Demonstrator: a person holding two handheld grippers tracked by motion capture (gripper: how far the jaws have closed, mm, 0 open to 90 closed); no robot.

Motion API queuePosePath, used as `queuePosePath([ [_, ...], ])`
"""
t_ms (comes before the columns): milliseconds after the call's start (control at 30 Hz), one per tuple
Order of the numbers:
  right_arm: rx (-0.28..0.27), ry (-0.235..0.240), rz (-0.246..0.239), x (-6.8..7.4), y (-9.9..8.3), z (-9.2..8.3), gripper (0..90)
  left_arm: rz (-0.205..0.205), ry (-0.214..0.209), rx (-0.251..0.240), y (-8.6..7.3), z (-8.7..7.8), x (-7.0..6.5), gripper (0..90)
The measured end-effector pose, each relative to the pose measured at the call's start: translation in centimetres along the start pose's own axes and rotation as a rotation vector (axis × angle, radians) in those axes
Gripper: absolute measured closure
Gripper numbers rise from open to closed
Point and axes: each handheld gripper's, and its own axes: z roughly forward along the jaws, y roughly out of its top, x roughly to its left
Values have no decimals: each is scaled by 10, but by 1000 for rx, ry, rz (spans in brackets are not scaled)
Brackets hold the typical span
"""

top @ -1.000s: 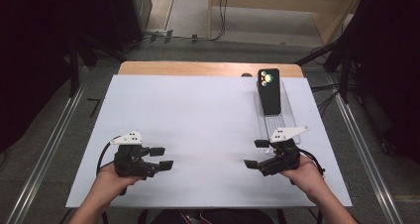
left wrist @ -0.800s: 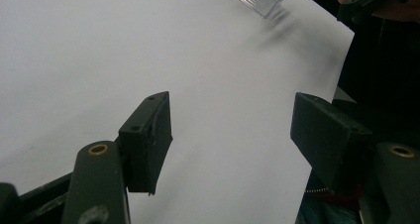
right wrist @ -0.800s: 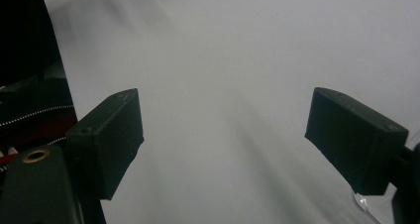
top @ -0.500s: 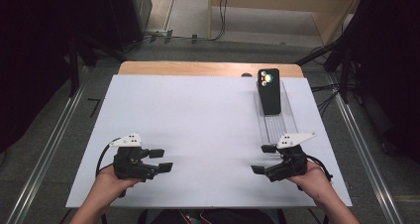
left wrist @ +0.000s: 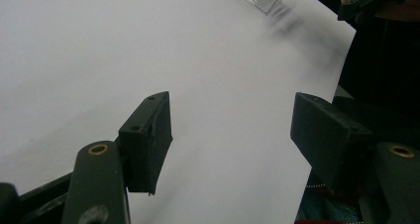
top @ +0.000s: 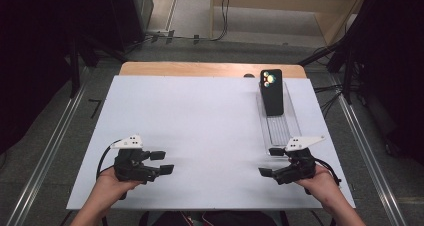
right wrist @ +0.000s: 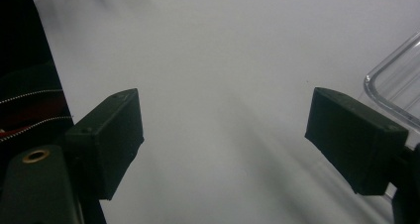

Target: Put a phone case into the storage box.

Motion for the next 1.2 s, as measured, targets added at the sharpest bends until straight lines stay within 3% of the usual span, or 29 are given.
queuePosePath([
  [1200, 2, -10, 9, -6, -2, -1, 128, 0, 2, 13, 0, 1, 3, 329],
])
